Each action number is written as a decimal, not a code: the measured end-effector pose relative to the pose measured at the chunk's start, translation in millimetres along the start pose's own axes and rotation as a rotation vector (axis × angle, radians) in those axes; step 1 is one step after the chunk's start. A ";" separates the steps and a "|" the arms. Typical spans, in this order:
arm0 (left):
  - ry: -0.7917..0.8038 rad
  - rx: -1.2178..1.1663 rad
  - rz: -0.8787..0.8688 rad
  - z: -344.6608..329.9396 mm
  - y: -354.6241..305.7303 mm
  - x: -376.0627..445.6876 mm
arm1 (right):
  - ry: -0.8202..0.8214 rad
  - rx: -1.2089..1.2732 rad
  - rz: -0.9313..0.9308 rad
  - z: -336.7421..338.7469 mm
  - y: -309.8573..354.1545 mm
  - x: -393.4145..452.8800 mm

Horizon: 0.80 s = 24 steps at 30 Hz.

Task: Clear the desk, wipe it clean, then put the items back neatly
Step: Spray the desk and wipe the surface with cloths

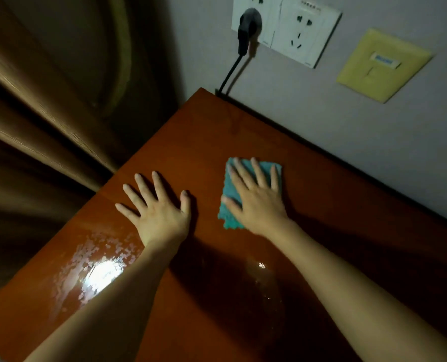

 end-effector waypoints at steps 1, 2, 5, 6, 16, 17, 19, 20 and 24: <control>0.002 0.000 -0.007 0.3 0.2 -0.5 | 0.015 0.009 0.070 -2.2 -2.4 -21.4; 0.004 -0.002 -0.013 0.3 0.8 -0.7 | 0.010 0.016 0.102 -5.1 -11.2 -41.1; -0.005 -0.009 -0.021 -0.1 2.1 -2.0 | -0.015 -0.022 -0.035 -3.1 -65.7 -74.4; -0.010 -0.008 -0.025 -0.2 1.8 -2.9 | -0.009 -0.018 -0.121 -1.0 -86.7 -75.4; -0.043 -0.036 -0.034 1.3 0.3 -1.2 | -0.061 0.084 -0.463 7.2 -66.8 22.1; -0.040 -0.041 -0.034 1.3 1.2 -1.0 | -0.050 0.069 -0.374 5.5 -47.0 18.6; -0.032 -0.050 -0.039 1.8 1.9 -2.0 | -0.027 0.023 -0.174 1.5 -14.3 -7.6; -0.031 -0.057 -0.042 2.4 1.5 -2.5 | -0.016 0.010 -0.082 -1.4 -6.8 -26.7; -0.034 -0.062 -0.054 3.9 2.1 -2.8 | 0.010 0.014 -0.025 -6.8 -45.8 -89.9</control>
Point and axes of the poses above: each hand's wrist, its own x-axis towards the middle knuckle, its own z-axis out of the back of the hand, y = z × x, the point moved 5 cm from there along x, towards the middle knuckle, and after that the axes turned 8 degrees about -y, right-handed, at the moved point
